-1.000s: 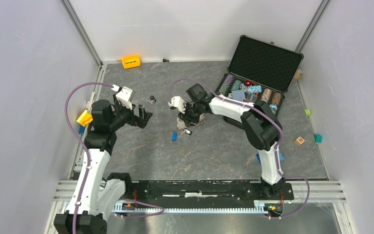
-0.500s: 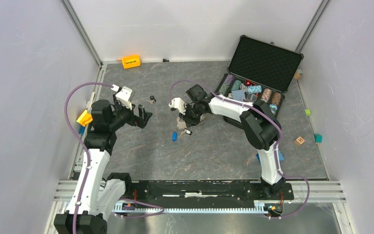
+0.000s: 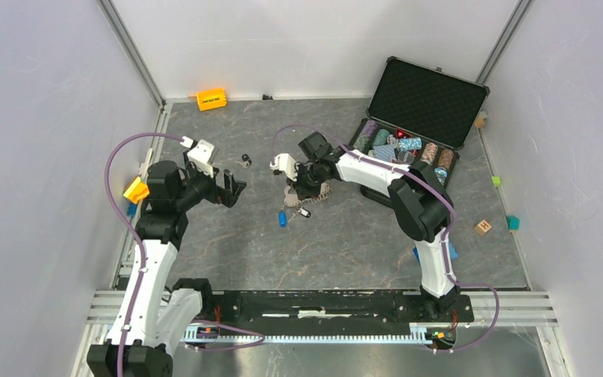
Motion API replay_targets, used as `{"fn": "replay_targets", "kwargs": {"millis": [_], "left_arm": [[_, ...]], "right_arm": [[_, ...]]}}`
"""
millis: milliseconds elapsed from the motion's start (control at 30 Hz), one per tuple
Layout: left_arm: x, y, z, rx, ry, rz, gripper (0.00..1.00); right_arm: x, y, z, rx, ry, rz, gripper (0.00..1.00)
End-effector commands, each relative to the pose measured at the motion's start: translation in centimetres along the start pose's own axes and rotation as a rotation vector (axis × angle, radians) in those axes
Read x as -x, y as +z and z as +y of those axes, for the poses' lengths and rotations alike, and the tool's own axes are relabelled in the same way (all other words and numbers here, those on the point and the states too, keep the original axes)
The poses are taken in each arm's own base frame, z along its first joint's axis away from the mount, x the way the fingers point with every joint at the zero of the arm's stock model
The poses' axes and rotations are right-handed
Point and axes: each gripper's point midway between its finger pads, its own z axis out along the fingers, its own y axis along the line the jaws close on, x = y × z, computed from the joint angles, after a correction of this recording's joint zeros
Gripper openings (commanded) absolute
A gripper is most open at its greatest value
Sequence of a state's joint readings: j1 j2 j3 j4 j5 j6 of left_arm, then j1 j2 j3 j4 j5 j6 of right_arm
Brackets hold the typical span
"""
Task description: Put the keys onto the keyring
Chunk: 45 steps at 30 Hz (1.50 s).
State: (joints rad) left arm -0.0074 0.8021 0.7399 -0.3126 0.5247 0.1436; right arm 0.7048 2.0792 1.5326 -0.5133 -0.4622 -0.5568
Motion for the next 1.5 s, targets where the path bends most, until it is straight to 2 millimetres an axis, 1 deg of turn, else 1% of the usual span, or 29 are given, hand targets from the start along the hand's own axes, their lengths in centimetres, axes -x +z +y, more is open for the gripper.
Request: {"fn": "replay_targets", "kwargs": {"millis": [0, 100, 167, 267, 400, 467, 533, 633, 700, 800, 867, 1000, 1167, 1200, 1300, 1367, 1467], "left_arm": [[1.0, -0.2, -0.2, -0.016, 0.047, -0.039, 1.00], [0.9, 0.1, -0.2, -0.024, 0.039, -0.049, 1.00], [0.6, 0.4, -0.9, -0.069, 0.037, -0.053, 1.00], [0.0, 0.8, -2.5, -0.180, 0.042, -0.050, 1.00], [0.0, 0.9, -4.3, -0.309, 0.104, -0.052, 0.94], [0.4, 1.0, -5.0, -0.361, 0.133, -0.059, 0.93], [0.7, 1.2, -5.8, -0.421, 0.151, -0.064, 0.90], [1.9, 1.9, -7.2, -0.497, 0.191, -0.076, 0.84], [2.7, 2.6, -8.0, -0.524, 0.222, -0.075, 0.81], [3.7, 3.7, -9.6, -0.570, 0.250, -0.071, 0.79], [3.9, 4.2, -10.8, -0.610, 0.259, -0.069, 0.78], [3.3, 5.2, -12.4, -0.655, 0.287, -0.093, 0.77], [2.3, 6.1, -13.6, -0.684, 0.299, -0.126, 0.74], [2.6, 6.3, -13.7, -0.684, 0.316, -0.157, 0.72], [1.9, 6.4, -14.1, -0.701, 0.347, -0.190, 0.69], [1.4, 6.3, -14.5, -0.724, 0.370, -0.206, 0.69], [0.9, 6.3, -14.8, -0.747, 0.379, -0.212, 0.69]], "right_arm": [[2.9, -1.8, -0.7, -0.031, -0.050, -0.058, 0.00], [3.3, -2.6, -0.7, -0.039, -0.062, -0.066, 0.00], [3.8, -3.4, -0.5, -0.047, -0.075, -0.077, 0.00], [5.0, -5.6, 0.0, -0.065, -0.100, -0.109, 0.00], [7.2, -9.0, 0.9, -0.094, -0.140, -0.178, 0.00], [8.1, -10.5, 1.5, -0.105, -0.160, -0.213, 0.00], [9.0, -12.0, 1.9, -0.125, -0.184, -0.243, 0.00], [9.7, -13.5, 2.6, -0.135, -0.216, -0.270, 0.00], [10.1, -14.3, 3.1, -0.138, -0.239, -0.282, 0.00], [10.4, -15.0, 3.9, -0.134, -0.265, -0.297, 0.00], [10.3, -15.2, 4.5, -0.124, -0.279, -0.308, 0.00], [10.3, -15.5, 5.6, -0.103, -0.304, -0.343, 0.00], [10.4, -15.9, 7.1, -0.072, -0.331, -0.396, 0.00], [10.4, -15.9, 7.3, -0.069, -0.335, -0.406, 0.00], [10.4, -16.1, 7.6, -0.069, -0.335, -0.428, 0.00], [10.4, -16.1, 7.8, -0.068, -0.327, -0.436, 0.00], [10.3, -15.9, 7.5, -0.079, -0.282, -0.435, 0.00]]}}
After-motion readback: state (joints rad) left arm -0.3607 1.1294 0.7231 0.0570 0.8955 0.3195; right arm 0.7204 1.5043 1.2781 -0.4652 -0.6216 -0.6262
